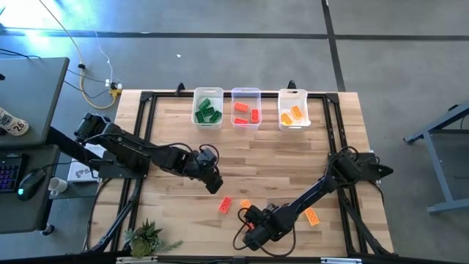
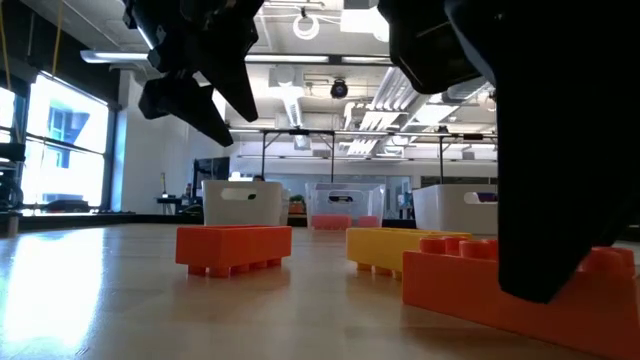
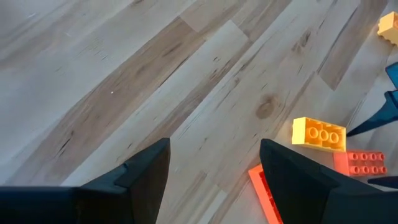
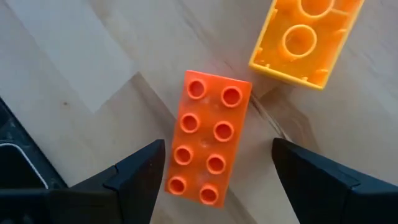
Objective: Sort & place blocks by color
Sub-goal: Put the orange game piece into the transparent bin
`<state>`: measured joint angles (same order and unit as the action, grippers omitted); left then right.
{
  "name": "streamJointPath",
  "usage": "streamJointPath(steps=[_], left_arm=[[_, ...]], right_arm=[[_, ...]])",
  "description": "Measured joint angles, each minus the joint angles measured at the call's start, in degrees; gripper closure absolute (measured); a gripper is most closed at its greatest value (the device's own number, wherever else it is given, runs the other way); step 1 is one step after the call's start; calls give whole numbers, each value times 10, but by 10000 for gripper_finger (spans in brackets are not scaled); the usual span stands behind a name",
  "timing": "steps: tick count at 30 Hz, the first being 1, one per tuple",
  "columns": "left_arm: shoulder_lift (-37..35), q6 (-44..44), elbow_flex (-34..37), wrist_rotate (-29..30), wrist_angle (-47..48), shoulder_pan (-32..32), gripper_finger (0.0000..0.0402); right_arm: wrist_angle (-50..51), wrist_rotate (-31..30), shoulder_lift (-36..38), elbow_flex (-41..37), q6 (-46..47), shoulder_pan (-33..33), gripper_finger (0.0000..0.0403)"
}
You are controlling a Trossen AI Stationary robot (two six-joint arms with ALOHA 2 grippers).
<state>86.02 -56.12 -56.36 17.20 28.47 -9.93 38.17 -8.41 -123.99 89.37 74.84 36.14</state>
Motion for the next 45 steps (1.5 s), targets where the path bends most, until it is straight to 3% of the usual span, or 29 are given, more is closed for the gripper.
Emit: streamJointPath(steps=[4, 10, 22, 27, 34, 45], left_arm=[[0, 12, 0, 1, 0, 0, 166], [0, 24, 0, 5, 0, 1, 166], [0, 58, 0, 15, 0, 3, 166], [0, 69, 0, 15, 0, 3, 166], [0, 69, 0, 11, 0, 3, 166], [0, 100, 0, -8, 0, 0, 166]], right_arm=[[17, -4, -8, 2, 33, -2, 128], [76, -9, -9, 3, 77, -3, 188], [108, 10, -10, 2, 14, -9, 289], [149, 7, -16, 45, -17, -7, 289], [334, -31, -15, 151, -19, -7, 289], [524, -187, -13, 299, -117, -73, 289]])
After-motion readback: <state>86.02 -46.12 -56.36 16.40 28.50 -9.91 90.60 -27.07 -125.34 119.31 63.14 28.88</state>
